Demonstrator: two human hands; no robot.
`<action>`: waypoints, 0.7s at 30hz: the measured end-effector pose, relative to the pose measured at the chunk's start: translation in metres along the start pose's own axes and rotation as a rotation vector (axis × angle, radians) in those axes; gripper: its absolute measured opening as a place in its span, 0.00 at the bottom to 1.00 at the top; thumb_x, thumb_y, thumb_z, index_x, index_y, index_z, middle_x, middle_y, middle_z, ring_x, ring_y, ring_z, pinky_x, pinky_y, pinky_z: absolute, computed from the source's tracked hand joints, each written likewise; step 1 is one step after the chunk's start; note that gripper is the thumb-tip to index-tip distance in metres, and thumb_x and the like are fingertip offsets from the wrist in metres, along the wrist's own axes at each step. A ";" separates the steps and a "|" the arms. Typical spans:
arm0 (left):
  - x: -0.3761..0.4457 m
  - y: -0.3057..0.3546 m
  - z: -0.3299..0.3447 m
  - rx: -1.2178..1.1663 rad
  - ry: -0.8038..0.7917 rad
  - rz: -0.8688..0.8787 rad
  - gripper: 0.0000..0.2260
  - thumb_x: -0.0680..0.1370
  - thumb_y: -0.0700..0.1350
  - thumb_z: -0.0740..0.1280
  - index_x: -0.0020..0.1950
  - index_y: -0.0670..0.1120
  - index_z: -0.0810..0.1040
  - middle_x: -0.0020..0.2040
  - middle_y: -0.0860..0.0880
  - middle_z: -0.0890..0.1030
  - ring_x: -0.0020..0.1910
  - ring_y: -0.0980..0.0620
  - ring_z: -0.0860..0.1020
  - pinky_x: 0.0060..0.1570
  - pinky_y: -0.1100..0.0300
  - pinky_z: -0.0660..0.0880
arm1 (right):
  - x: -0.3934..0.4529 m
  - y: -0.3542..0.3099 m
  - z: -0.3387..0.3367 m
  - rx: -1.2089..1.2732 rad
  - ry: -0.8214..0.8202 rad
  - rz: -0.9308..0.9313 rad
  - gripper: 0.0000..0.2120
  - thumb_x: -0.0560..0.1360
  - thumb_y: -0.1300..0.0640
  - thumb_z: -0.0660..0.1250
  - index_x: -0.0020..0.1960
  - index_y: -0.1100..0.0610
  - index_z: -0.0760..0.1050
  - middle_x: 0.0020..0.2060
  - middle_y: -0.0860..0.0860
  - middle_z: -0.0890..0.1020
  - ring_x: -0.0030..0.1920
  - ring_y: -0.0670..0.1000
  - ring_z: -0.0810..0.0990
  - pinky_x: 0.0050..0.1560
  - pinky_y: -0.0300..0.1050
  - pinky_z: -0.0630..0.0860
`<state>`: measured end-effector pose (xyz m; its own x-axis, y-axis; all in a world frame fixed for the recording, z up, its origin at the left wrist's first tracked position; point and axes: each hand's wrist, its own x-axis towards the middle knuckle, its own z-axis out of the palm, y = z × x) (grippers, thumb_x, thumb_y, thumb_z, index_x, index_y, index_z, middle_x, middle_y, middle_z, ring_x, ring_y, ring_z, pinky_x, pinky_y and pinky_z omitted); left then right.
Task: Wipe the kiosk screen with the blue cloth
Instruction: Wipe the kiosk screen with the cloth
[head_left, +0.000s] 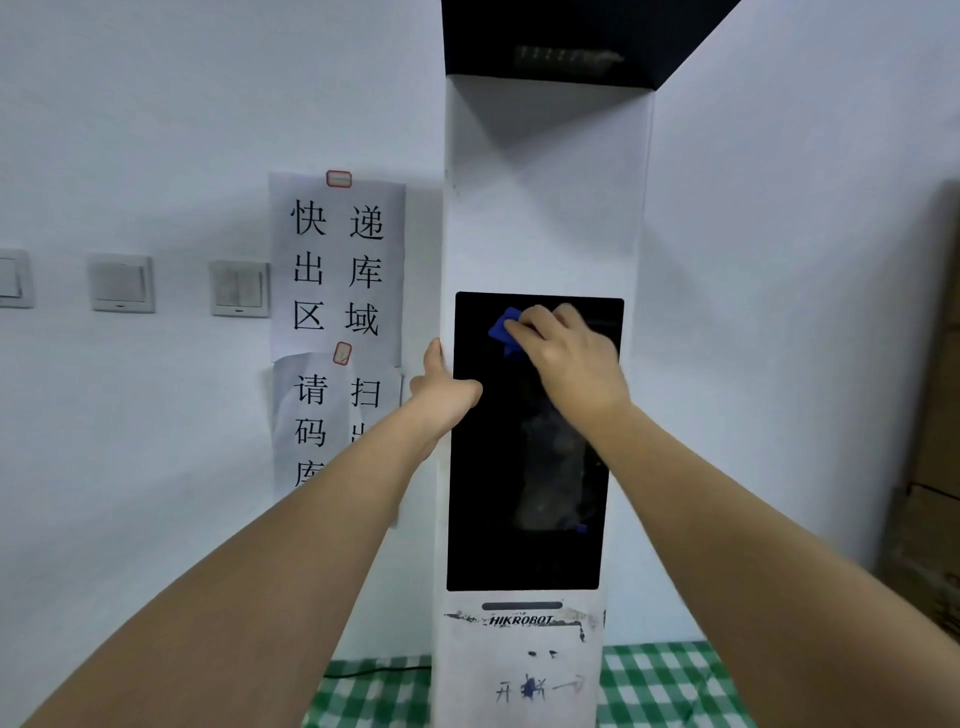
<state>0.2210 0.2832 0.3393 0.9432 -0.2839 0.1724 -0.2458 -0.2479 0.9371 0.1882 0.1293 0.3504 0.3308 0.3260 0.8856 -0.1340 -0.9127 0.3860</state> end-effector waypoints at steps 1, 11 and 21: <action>0.000 0.000 0.000 0.009 -0.003 -0.003 0.38 0.75 0.38 0.59 0.78 0.56 0.43 0.73 0.44 0.62 0.62 0.46 0.68 0.53 0.58 0.65 | -0.002 0.010 -0.001 -0.016 0.024 0.031 0.15 0.67 0.67 0.64 0.51 0.59 0.81 0.45 0.54 0.81 0.40 0.58 0.78 0.20 0.40 0.67; -0.002 -0.001 -0.002 0.013 -0.009 0.002 0.39 0.74 0.38 0.60 0.78 0.57 0.44 0.72 0.42 0.64 0.66 0.43 0.68 0.58 0.55 0.68 | 0.010 -0.021 0.008 0.147 0.079 0.428 0.22 0.61 0.73 0.72 0.53 0.59 0.81 0.46 0.56 0.80 0.42 0.58 0.77 0.25 0.38 0.61; -0.008 0.009 0.003 -0.022 0.004 0.000 0.36 0.77 0.39 0.59 0.79 0.52 0.42 0.76 0.45 0.59 0.65 0.47 0.67 0.53 0.58 0.63 | -0.011 0.026 0.003 0.039 0.077 0.484 0.23 0.63 0.74 0.71 0.54 0.56 0.81 0.46 0.53 0.80 0.42 0.58 0.76 0.26 0.38 0.63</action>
<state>0.2103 0.2806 0.3455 0.9440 -0.2805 0.1736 -0.2411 -0.2274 0.9435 0.1835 0.1016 0.3495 0.1688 -0.1220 0.9781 -0.2193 -0.9721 -0.0835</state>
